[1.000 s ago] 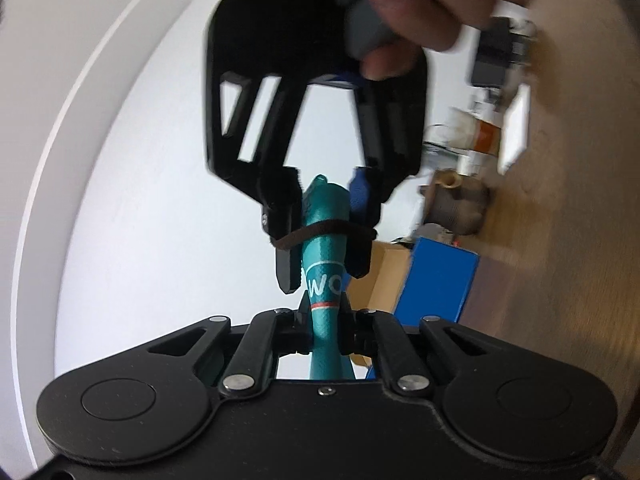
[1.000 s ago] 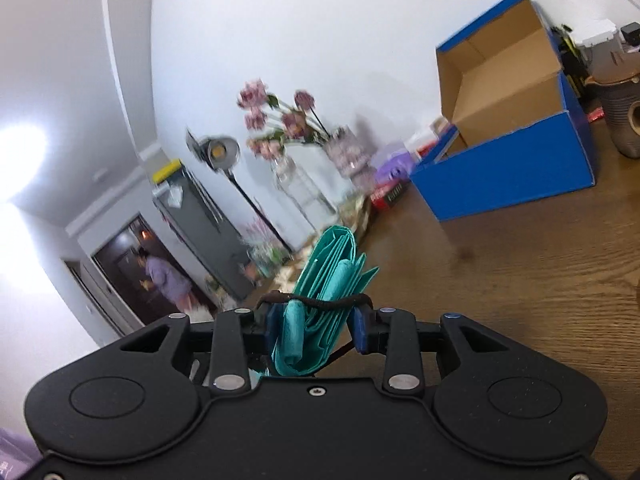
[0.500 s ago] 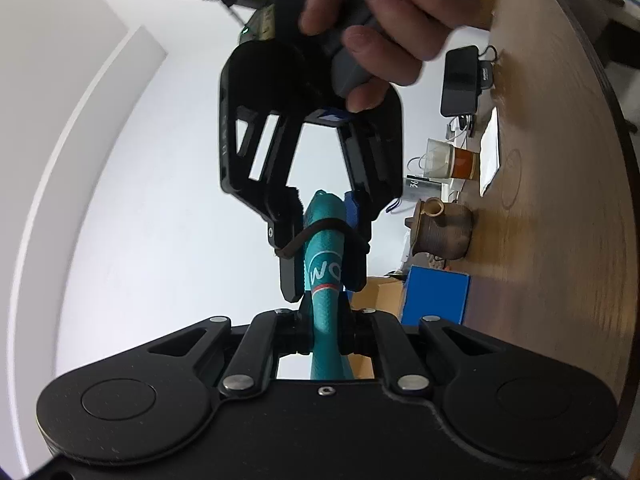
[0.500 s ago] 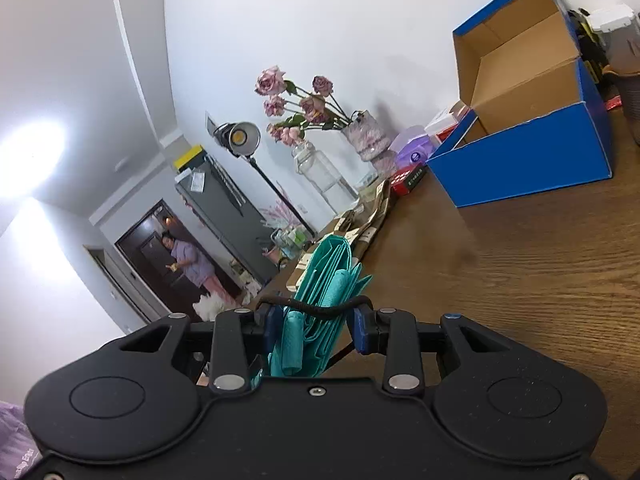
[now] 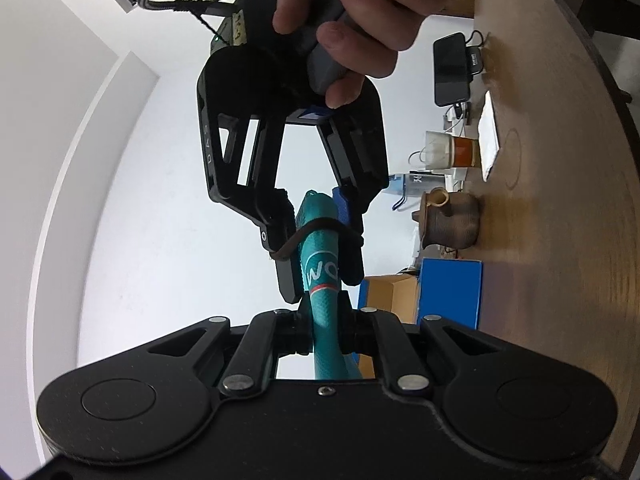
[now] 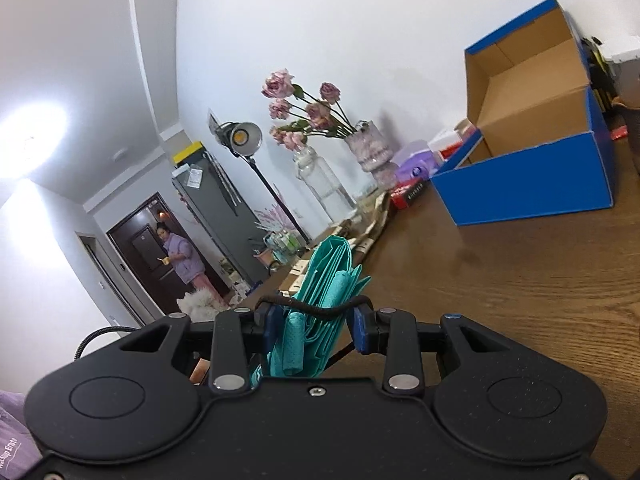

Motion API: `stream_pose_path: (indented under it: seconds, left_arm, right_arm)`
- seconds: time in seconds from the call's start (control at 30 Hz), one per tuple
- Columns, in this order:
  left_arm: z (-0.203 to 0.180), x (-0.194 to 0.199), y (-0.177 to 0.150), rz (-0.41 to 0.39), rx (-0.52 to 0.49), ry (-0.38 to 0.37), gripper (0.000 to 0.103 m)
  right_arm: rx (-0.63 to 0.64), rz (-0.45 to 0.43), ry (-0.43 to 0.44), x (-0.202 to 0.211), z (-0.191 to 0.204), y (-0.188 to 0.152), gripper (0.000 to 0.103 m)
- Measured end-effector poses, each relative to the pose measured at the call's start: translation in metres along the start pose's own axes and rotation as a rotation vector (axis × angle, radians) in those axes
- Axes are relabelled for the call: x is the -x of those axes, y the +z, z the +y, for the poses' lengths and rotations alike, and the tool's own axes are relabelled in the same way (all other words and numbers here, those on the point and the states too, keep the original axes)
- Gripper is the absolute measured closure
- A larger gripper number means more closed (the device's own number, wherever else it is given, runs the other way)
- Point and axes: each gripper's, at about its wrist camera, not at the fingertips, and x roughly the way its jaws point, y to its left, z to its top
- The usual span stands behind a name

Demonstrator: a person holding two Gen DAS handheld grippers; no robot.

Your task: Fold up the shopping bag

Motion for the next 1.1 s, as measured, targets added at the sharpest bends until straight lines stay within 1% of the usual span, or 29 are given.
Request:
stream_pose_path:
  seconds: [0.1,0.17,0.27,0.43,0.53,0.7,0.77,0.93,1.0,1.1]
  left_arm:
    - [-0.001,0.002,0.000,0.001,0.011,0.004,0.093]
    - [-0.003,0.003,0.000,-0.009,0.012,0.004,0.093]
    - [-0.004,0.007,-0.004,-0.029,-0.014,0.005,0.093]
    - [-0.004,0.010,-0.007,-0.048,-0.040,-0.005,0.093]
    - [-0.001,0.010,-0.005,-0.024,-0.013,-0.026,0.093]
    - [-0.010,0.012,-0.010,-0.044,-0.084,-0.011,0.093]
    - [-0.011,0.015,-0.013,-0.064,-0.105,-0.009,0.093]
    - [-0.011,0.017,-0.015,-0.087,-0.126,-0.006,0.093]
    - [-0.011,0.016,-0.015,-0.089,-0.127,-0.011,0.093]
    - [-0.009,0.011,-0.015,-0.078,-0.116,-0.028,0.093]
  right_arm:
    - [0.042,-0.012,-0.015,0.001,0.007,-0.003,0.067]
    - [0.036,0.001,-0.011,0.002,0.006,-0.003,0.067]
    - [0.026,0.022,-0.010,0.003,0.005,-0.001,0.067]
    - [0.079,0.053,-0.020,0.001,0.011,0.004,0.066]
    - [0.095,0.057,-0.035,0.000,0.014,0.005,0.065]
    - [0.059,0.032,-0.054,0.001,0.012,0.001,0.064]
    - [0.089,0.052,-0.076,0.001,0.014,0.001,0.064]
    - [0.137,0.086,-0.064,0.002,0.016,0.005,0.064]
    - [0.134,0.097,-0.062,0.001,0.015,0.007,0.063]
    - [0.073,0.112,-0.062,-0.001,0.009,0.011,0.062]
